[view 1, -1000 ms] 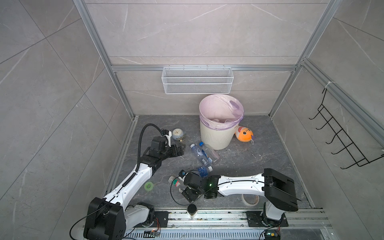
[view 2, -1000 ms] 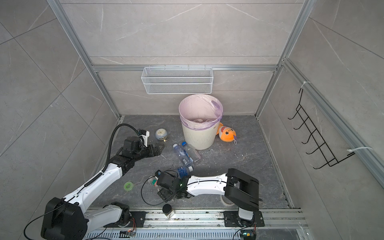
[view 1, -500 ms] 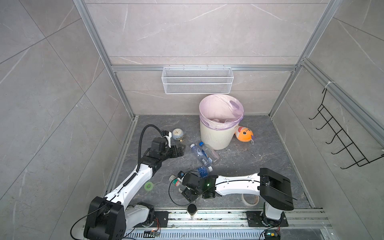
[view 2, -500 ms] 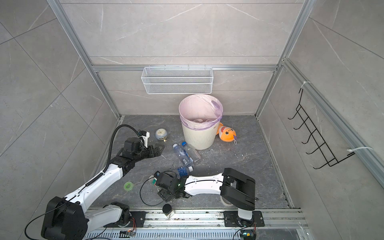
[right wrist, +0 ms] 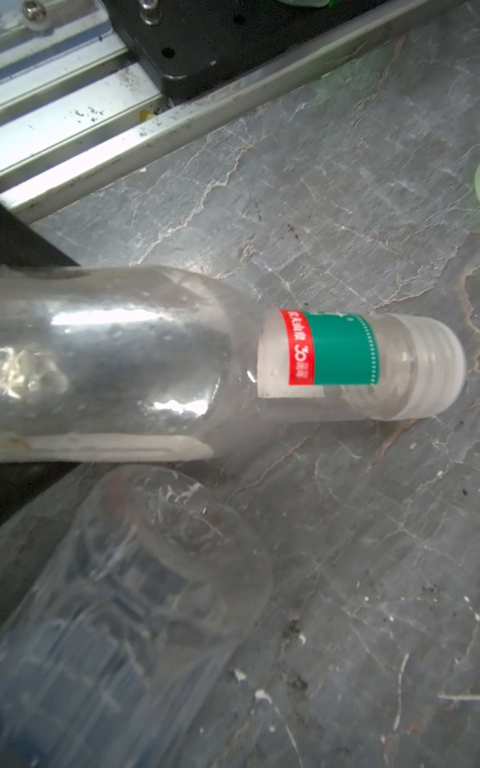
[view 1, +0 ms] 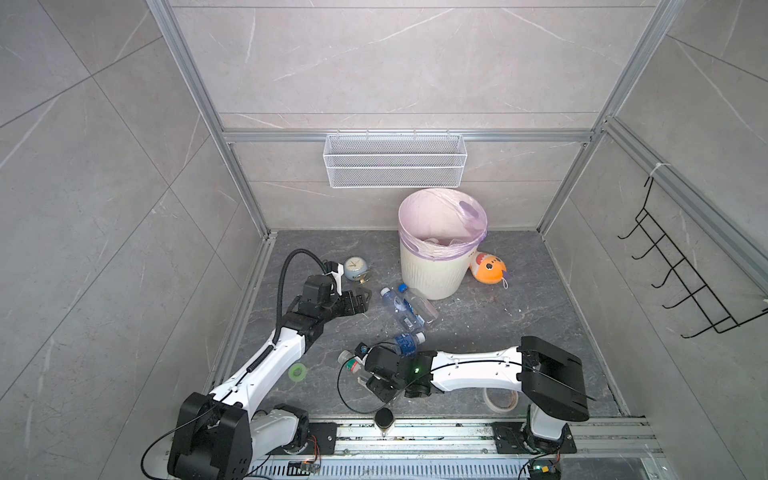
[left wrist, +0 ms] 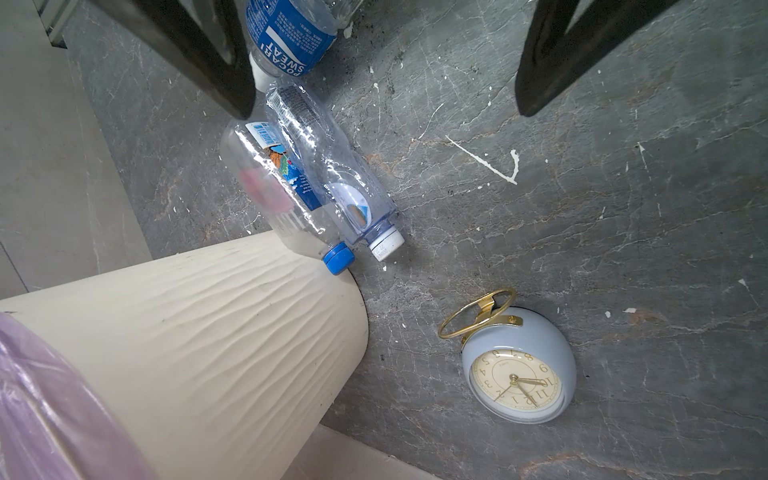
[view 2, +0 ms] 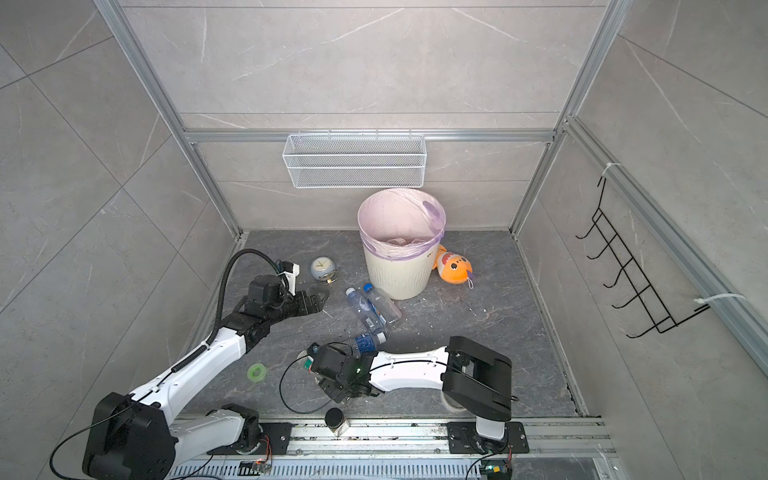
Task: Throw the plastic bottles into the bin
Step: 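Close the right gripper on the green-and-red-labelled bottle near the robot, then lift the green-and-red-labelled bottle with the right gripper toward the bin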
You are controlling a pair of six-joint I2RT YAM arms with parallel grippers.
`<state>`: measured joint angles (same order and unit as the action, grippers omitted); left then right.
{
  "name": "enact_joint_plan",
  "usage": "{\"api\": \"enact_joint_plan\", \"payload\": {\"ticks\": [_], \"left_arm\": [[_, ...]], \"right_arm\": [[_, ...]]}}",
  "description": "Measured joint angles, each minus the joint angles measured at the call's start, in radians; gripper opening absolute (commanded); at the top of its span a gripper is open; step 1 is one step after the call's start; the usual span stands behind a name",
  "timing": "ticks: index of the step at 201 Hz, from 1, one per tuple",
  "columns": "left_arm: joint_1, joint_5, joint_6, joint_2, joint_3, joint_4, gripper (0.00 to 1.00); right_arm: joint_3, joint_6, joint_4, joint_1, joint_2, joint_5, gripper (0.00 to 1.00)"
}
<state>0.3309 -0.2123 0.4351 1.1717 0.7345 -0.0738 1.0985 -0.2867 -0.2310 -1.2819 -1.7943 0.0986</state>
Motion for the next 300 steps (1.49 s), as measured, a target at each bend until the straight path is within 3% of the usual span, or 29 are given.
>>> {"api": "enact_joint_plan", "payload": {"ticks": [127,217,300], "left_arm": [[0.000,-0.003,0.001,0.015,0.000,-0.002,1.00],[0.048,0.000,0.001,0.049,0.000,-0.007,1.00],[0.085,0.002,0.000,0.060,0.000,-0.007,1.00]], "right_arm": [[-0.135,0.024,-0.027,-0.016,0.288,0.121,0.35],[-0.347,-0.076,-0.026,-0.017,0.609,0.345,0.34],[-0.438,-0.180,-0.056,-0.017,0.819,0.542,0.35]]}}
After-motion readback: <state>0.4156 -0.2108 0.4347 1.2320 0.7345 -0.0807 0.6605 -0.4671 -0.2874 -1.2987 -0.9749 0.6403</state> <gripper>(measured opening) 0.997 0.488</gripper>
